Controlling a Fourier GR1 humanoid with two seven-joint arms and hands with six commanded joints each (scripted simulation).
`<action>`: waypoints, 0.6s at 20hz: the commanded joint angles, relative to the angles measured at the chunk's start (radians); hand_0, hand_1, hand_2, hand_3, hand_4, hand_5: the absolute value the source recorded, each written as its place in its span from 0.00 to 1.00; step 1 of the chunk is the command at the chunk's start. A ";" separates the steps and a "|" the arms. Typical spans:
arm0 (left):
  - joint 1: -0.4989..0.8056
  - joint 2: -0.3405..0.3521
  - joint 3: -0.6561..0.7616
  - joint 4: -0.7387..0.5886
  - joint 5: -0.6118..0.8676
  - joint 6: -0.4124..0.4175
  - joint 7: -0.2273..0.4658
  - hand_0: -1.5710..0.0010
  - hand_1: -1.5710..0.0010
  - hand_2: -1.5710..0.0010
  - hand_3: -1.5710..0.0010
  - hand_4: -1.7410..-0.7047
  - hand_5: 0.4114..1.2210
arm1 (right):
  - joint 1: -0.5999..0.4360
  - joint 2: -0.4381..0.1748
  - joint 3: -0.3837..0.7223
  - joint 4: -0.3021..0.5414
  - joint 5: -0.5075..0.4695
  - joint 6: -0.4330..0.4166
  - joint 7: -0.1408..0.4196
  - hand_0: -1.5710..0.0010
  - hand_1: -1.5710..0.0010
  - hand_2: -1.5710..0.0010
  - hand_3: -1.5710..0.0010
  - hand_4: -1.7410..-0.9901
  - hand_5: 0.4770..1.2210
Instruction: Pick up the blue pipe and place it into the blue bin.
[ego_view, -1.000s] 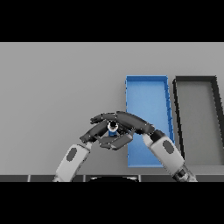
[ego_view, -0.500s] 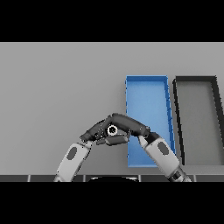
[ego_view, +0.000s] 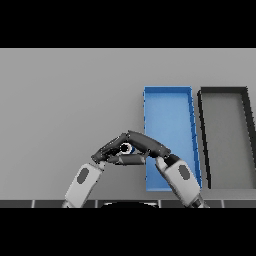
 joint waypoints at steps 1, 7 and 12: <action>0.004 0.008 -0.002 -0.005 -0.010 -0.015 0.011 0.40 0.44 0.46 0.57 0.32 1.00 | 0.008 0.002 0.002 -0.005 0.006 0.004 -0.010 0.01 0.01 0.01 0.01 0.33 0.98; -0.006 0.011 0.018 0.012 -0.036 -0.081 0.095 0.84 0.85 0.86 0.89 0.66 0.62 | 0.004 0.062 -0.015 0.001 0.046 0.014 0.020 0.00 0.00 0.00 0.00 0.32 0.99; -0.006 0.011 0.039 0.021 -0.013 -0.079 0.155 0.95 0.95 0.95 0.96 0.74 0.28 | 0.011 0.062 -0.047 -0.002 0.059 0.038 -0.026 0.00 0.00 0.00 0.00 0.32 1.00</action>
